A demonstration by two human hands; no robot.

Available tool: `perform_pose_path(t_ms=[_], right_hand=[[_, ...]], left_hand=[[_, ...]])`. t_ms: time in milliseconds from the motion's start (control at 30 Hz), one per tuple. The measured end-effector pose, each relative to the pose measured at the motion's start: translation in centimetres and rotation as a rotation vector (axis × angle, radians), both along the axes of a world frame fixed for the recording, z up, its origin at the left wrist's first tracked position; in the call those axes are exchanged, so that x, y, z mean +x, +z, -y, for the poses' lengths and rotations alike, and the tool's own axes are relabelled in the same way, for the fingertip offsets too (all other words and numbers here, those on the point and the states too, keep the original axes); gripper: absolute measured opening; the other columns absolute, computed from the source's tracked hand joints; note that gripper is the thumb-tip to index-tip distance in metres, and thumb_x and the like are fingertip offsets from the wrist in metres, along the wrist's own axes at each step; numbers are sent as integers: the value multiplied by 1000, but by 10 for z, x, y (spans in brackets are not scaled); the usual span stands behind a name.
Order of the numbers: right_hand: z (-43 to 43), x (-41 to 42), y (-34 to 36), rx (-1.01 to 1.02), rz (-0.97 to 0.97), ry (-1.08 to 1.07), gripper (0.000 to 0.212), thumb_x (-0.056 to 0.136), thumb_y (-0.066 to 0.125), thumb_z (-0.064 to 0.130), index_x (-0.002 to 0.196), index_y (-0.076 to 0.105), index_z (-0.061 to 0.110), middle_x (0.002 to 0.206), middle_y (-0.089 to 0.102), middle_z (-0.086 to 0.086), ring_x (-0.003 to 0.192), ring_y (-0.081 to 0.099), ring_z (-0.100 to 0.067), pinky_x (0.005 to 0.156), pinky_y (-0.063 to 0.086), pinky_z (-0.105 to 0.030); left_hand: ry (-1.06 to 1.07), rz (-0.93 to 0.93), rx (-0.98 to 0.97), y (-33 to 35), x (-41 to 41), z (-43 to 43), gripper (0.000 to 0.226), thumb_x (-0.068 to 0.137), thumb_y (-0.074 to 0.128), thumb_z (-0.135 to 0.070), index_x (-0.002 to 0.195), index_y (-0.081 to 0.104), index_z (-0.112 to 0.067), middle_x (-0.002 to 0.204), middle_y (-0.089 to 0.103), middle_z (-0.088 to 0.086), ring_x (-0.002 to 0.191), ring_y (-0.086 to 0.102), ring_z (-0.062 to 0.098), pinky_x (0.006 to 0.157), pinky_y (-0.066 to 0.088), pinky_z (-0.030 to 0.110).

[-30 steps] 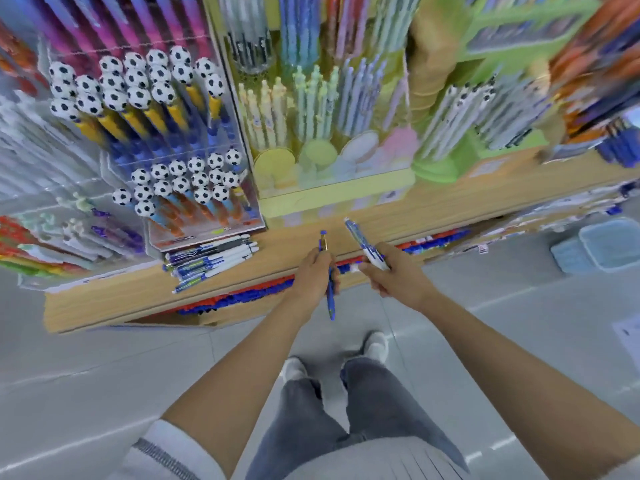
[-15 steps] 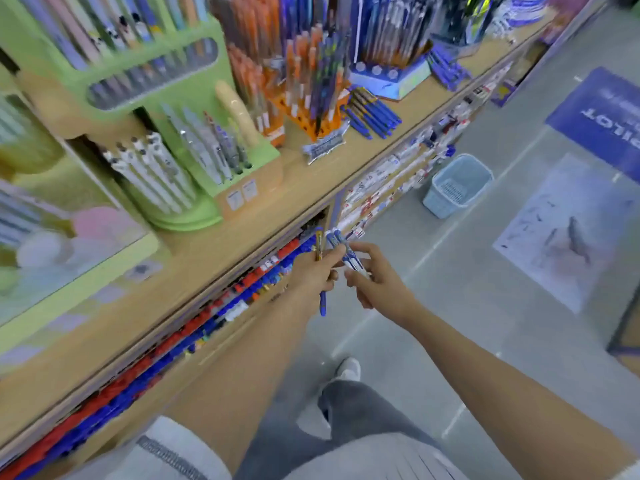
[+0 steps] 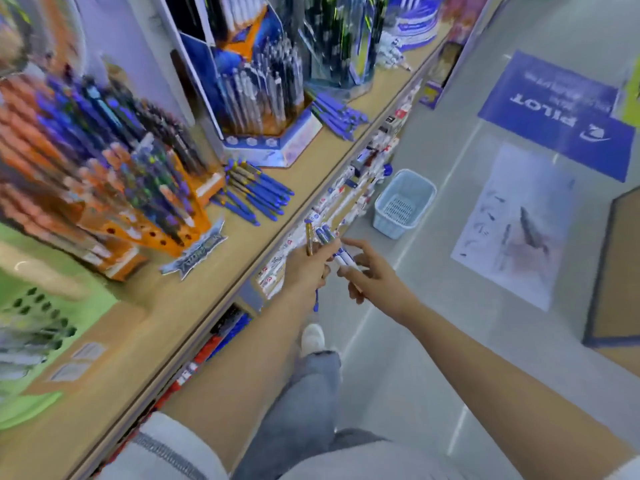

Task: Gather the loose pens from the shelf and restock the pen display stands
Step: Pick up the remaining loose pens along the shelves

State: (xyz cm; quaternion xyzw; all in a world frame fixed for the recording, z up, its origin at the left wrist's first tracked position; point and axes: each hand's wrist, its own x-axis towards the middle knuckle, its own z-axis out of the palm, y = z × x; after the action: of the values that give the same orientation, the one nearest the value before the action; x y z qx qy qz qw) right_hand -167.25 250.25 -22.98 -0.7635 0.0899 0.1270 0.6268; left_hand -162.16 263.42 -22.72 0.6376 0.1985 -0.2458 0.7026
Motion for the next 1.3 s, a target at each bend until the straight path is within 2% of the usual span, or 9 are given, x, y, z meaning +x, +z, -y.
perform_pose_path(t_ms=[200,333,500,633,700,800,867,1033,1300], right_hand=[[68,95,2,-34,-65,-106,19,97,57,18,115,53,14,77,56,-4,48,47,-8,48,41,-20],[115,149,2,-40,-41,-258,14,99,53,16,112,54,10,75,58,-9,44,43,-4,46,37,-15],[177,213,-12,-52,-21,-300,18,99,52,15,114,55,6,71,62,-6,47,43,-10,48,38,-18],[219,262,-21,-68,-9,-141,7,99,53,21,105,56,21,67,64,3,49,45,-13,53,39,-23],[236,284,-22,-101,-1,-31,6,100,52,23,104,54,26,68,64,7,49,48,-6,56,40,-20],[255,309,-18,-175,36,146,12,101,49,22,112,53,19,76,65,0,54,52,5,57,38,-11],[257,321,-17,-162,58,234,13,101,49,18,112,53,13,76,64,-3,56,52,6,58,38,-10],[227,337,-18,-64,84,423,10,100,50,12,105,53,20,69,61,1,53,51,3,56,38,-15],[132,322,-24,-37,80,619,11,99,52,13,99,54,24,72,62,4,59,53,6,60,39,-17]], left_hand=[[-59,73,23,-2,106,64,21,87,69,-19,73,57,-11,53,46,-3,43,34,10,38,24,18],[-151,55,50,-4,165,114,19,91,52,-4,74,50,-12,59,46,2,51,39,14,44,29,21],[-139,-6,5,-3,214,170,11,102,39,-15,108,46,-8,68,56,13,43,53,17,40,45,23],[13,50,112,-11,241,204,19,102,36,-21,114,50,-22,56,40,3,35,35,13,35,25,16],[161,0,122,-17,253,220,17,100,35,-15,107,50,-16,58,33,1,33,30,8,35,20,14],[346,-20,90,-18,259,236,20,100,31,-6,106,50,-6,61,45,9,34,45,11,35,31,16],[438,-3,53,-12,255,242,13,104,34,-15,108,47,-13,62,51,12,34,51,13,37,41,18],[652,-25,175,-16,244,225,8,102,41,-17,105,46,-12,58,33,3,27,26,1,30,20,13],[925,3,232,-21,186,134,11,98,41,-3,103,42,-13,60,47,10,29,33,4,33,27,15]])
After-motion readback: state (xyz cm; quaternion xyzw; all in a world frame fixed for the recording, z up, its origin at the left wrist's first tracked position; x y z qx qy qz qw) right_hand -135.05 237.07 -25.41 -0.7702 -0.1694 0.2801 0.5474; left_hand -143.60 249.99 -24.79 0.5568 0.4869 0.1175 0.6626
